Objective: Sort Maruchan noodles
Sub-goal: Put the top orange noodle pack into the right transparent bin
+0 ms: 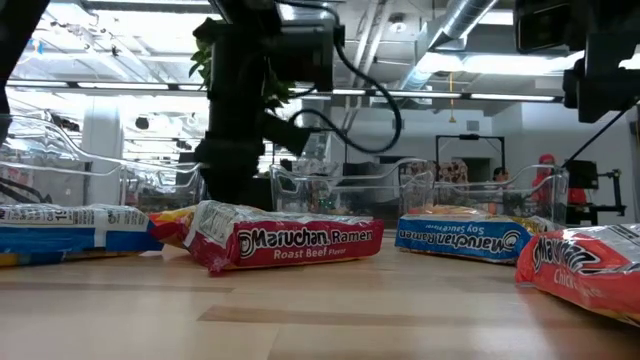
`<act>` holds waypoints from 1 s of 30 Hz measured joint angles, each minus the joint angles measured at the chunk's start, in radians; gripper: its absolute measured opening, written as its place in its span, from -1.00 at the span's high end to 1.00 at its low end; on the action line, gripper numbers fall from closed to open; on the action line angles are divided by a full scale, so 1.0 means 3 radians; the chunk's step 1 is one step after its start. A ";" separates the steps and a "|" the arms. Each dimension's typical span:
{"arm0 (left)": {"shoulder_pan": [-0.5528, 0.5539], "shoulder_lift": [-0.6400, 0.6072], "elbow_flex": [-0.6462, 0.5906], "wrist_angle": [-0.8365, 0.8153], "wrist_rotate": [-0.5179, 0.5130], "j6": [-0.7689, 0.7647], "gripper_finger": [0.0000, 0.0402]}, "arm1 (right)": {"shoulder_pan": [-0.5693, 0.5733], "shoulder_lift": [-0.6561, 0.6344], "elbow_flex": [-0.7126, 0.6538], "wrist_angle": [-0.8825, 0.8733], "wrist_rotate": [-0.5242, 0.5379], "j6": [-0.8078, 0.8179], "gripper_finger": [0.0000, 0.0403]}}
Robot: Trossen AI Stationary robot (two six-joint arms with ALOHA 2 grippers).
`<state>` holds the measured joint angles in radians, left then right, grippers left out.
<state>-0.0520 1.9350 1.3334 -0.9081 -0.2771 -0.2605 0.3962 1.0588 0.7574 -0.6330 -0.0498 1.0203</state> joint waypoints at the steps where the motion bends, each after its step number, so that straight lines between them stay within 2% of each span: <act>1: 0.0008 0.0038 0.0000 0.0001 0.0000 0.0043 -0.08 | 0.0000 0.0000 0.0000 0.0001 0.0000 0.0000 -0.27; 4: 0.0011 0.0099 0.0000 0.0001 -0.0022 0.0144 -0.07 | 0.0000 0.0000 0.0000 0.0003 0.0000 0.0004 -0.27; 7: 0.0011 0.0099 0.0000 0.0019 -0.0029 0.0238 0.07 | 0.0000 0.0000 0.0000 0.0005 0.0000 0.0010 -0.27; 9: 0.0011 0.0094 0.0000 0.0039 -0.0036 0.0278 0.28 | 0.0000 0.0000 0.0000 0.0004 0.0000 0.0010 -0.27; 13: 0.0011 0.0030 0.0000 0.0041 0.0078 0.0391 0.86 | 0.0000 0.0000 0.0001 0.0004 0.0020 0.0009 -0.27; 14: 0.0014 0.0003 0.0000 0.0050 0.0129 0.0410 0.92 | 0.0000 0.0000 0.0001 0.0004 0.0034 0.0009 -0.27; 18: 0.0012 -0.0246 -0.0001 0.0036 0.0196 0.0449 0.99 | 0.0000 0.0000 0.0001 0.0021 0.0038 0.0009 -0.27; 23: 0.0011 -0.0851 -0.0001 -0.0001 0.0563 0.0534 1.00 | 0.0000 0.0001 0.0001 0.0221 0.0037 0.0008 -0.27; 26: -0.0002 -0.1331 -0.0001 0.0057 0.0820 0.0650 1.00 | -0.0045 0.0001 0.0001 0.0597 0.0037 0.0005 -0.27; 30: -0.0026 -0.1906 -0.0001 0.0271 0.0913 0.0728 1.00 | -0.0181 0.0023 0.0003 0.1409 0.0151 -0.0057 -0.27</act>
<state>-0.0597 1.3633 1.3331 -0.8267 -0.0032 -0.0421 0.3417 1.0657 0.7582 -0.2103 -0.0046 1.0033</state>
